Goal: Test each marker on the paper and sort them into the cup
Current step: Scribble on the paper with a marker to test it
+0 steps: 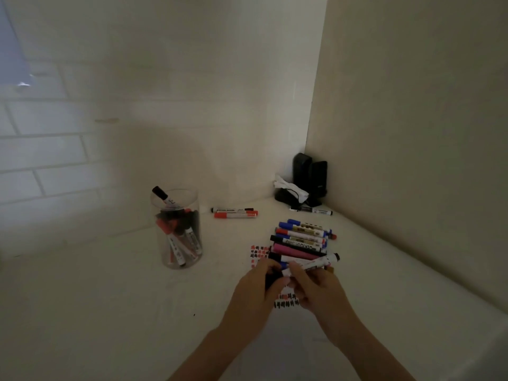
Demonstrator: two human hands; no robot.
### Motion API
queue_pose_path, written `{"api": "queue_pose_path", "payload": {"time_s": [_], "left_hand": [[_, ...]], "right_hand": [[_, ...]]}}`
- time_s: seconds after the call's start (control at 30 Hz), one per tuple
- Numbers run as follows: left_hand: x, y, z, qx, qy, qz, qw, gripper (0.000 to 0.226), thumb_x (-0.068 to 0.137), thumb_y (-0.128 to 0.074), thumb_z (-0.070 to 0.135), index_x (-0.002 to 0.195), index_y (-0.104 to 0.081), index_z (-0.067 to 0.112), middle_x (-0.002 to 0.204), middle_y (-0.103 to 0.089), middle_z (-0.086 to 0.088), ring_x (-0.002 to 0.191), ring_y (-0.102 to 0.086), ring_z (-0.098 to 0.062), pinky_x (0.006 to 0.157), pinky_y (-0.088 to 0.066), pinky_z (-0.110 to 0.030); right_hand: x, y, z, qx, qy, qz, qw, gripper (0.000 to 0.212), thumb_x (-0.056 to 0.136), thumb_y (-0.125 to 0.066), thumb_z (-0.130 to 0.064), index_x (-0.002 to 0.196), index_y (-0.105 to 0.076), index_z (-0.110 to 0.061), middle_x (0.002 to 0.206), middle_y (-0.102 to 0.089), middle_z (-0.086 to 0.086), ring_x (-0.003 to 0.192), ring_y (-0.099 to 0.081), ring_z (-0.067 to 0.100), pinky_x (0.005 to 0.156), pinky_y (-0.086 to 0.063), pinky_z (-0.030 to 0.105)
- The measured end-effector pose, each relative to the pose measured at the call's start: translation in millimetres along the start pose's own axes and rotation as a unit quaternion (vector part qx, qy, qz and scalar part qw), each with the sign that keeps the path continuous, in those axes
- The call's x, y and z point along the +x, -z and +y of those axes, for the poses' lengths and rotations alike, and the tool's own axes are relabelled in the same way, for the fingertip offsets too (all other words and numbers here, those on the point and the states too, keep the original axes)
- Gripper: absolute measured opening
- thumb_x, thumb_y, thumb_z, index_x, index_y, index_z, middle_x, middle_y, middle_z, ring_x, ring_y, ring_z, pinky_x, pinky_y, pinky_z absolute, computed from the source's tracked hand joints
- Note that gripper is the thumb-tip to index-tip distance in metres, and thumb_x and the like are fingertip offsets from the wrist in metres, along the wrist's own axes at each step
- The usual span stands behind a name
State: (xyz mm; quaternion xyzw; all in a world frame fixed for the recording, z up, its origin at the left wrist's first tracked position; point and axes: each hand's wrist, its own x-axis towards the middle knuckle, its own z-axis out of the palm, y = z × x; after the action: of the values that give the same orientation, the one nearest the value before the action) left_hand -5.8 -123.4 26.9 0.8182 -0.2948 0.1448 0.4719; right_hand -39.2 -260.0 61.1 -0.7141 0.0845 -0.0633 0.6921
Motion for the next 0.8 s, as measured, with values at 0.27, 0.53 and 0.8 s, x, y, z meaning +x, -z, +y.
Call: {"api": "queue_pose_path", "payload": {"time_s": [0.27, 0.53, 0.8], "left_hand": [[-10.7, -1.3, 12.9, -0.038, -0.014, -0.016, 0.999, 0.008, 0.099, -0.046, 0.026, 0.096, -0.052, 0.023, 0.068, -0.049, 0.015, 0.057, -0.045, -0.004, 0.057, -0.034, -0.012], [-7.3, 4.6, 13.2, -0.086, 0.059, -0.085, 0.991, 0.018, 0.099, -0.047, 0.028, 0.098, -0.054, 0.012, 0.06, -0.049, 0.017, 0.051, -0.038, -0.004, 0.053, -0.033, -0.014], [-9.3, 33.3, -3.0, -0.429, 0.313, 0.001, 0.847, 0.021, 0.084, -0.061, 0.02, 0.098, -0.065, 0.004, 0.077, -0.064, -0.009, 0.079, -0.06, -0.018, 0.088, -0.052, -0.036]], "right_hand": [[-10.9, 8.7, 6.5, 0.031, 0.022, 0.026, 0.999, 0.041, 0.082, -0.063, -0.038, 0.077, -0.062, 0.003, 0.061, -0.05, 0.012, 0.059, -0.038, 0.024, 0.056, -0.036, 0.032], [-10.4, 10.3, 17.4, 0.043, 0.029, 0.043, 0.998, 0.03, 0.085, -0.063, -0.033, 0.072, -0.063, -0.006, 0.053, -0.049, 0.002, 0.052, -0.039, 0.015, 0.056, -0.036, 0.031], [-14.1, 24.6, 1.7, 0.118, -0.06, -0.062, 0.989, 0.022, 0.083, -0.064, -0.029, 0.091, -0.075, -0.012, 0.087, -0.073, 0.01, 0.071, -0.062, 0.016, 0.063, -0.048, 0.028]]}}
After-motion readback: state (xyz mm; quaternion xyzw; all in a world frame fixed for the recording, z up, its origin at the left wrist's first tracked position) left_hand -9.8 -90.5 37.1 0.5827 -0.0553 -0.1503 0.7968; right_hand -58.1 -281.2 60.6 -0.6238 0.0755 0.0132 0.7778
